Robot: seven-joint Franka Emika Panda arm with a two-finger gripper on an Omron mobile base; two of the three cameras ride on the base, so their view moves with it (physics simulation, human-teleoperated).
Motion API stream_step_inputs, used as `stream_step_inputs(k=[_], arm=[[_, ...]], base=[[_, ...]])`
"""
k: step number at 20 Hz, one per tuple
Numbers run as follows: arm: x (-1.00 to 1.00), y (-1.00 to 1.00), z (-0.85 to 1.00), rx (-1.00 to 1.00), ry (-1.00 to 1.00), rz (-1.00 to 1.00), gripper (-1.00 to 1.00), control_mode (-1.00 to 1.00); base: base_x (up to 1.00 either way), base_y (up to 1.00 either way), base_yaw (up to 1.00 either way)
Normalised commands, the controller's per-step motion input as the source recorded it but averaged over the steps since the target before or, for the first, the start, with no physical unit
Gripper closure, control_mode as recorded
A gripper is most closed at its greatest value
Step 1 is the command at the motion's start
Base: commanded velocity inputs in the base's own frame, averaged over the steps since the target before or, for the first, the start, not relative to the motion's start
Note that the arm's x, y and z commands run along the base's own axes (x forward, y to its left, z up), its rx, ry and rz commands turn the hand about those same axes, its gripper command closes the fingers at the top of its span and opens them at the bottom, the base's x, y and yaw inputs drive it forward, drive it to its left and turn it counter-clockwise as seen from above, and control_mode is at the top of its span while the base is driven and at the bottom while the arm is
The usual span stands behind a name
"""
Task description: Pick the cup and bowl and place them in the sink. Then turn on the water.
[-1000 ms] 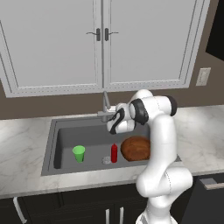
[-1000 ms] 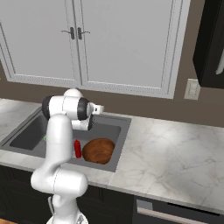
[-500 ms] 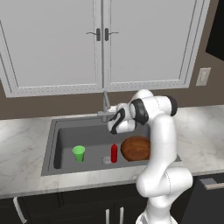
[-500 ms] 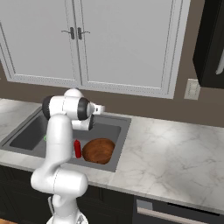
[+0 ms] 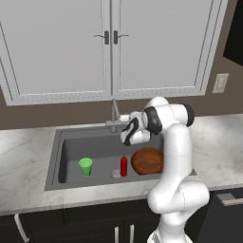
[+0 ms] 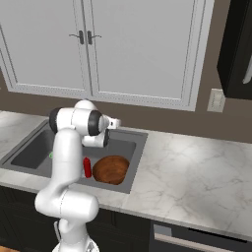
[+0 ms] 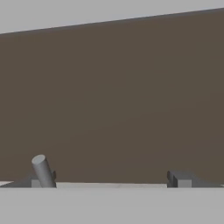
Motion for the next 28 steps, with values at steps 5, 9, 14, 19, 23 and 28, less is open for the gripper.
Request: stream_step_inputs(k=[5, 9, 14, 19, 23, 28], arm=[[0.00, -0.25, 0.00, 0.00, 0.00, 0.01, -1.00, -1.00], [0.00, -0.30, 0.00, 0.00, 0.00, 0.02, -1.00, -1.00], [0.00, -0.36, 0.00, 0.00, 0.00, 0.02, -1.00, -1.00], [0.00, -0.42, 0.00, 0.00, -0.01, 0.00, -1.00, -1.00], [0.00, -0.44, 0.00, 0.00, -0.03, 0.00, -1.00, -1.00], [-0.01, -0.46, 0.00, 0.00, -0.06, 0.00, -1.00, -1.00]], base=[[0.00, 0.00, 0.00], [0.00, 0.00, 0.00], [0.00, 0.00, 0.00], [0.00, 0.00, 0.00], [0.00, 0.00, 0.00], [0.00, 0.00, 0.00]])
